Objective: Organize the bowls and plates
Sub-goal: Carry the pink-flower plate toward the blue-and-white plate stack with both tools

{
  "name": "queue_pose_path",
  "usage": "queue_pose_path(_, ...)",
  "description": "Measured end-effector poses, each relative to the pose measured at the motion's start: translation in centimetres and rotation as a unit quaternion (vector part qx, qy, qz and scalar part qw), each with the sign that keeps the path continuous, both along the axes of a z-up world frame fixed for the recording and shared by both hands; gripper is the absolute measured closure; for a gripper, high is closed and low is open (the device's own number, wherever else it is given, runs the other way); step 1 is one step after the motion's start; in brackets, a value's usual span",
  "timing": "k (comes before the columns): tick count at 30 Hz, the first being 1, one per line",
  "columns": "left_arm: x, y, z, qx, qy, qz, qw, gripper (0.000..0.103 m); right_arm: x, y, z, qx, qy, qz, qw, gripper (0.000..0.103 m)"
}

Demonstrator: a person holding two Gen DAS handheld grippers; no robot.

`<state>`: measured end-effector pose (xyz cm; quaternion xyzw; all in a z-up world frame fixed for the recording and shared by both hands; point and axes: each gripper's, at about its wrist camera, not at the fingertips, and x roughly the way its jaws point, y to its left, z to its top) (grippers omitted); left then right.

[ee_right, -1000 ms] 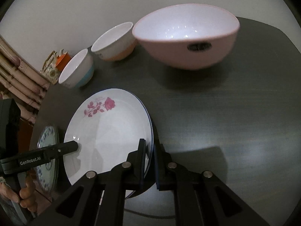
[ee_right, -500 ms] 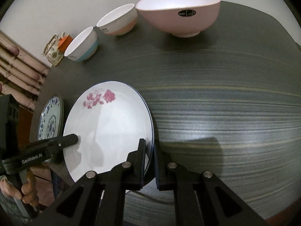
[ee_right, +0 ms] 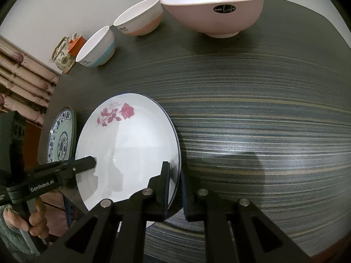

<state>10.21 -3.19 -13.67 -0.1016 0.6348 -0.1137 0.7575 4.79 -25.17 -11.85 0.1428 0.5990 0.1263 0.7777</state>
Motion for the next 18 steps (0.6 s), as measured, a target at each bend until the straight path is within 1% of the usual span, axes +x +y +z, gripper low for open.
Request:
queue_pose_path(2,-0.56,0.09,0.40,0.000,0.000,-0.001,1.0000,0.088,0.06,-0.04,0.02,0.000,0.001,0.002,1.000,0.092)
queue_pose_path(18,-0.65,0.03,0.17,-0.005,0.003,-0.006,1.0000,0.087,0.97,-0.14,-0.13,0.011,0.007,0.008,1.000,0.092)
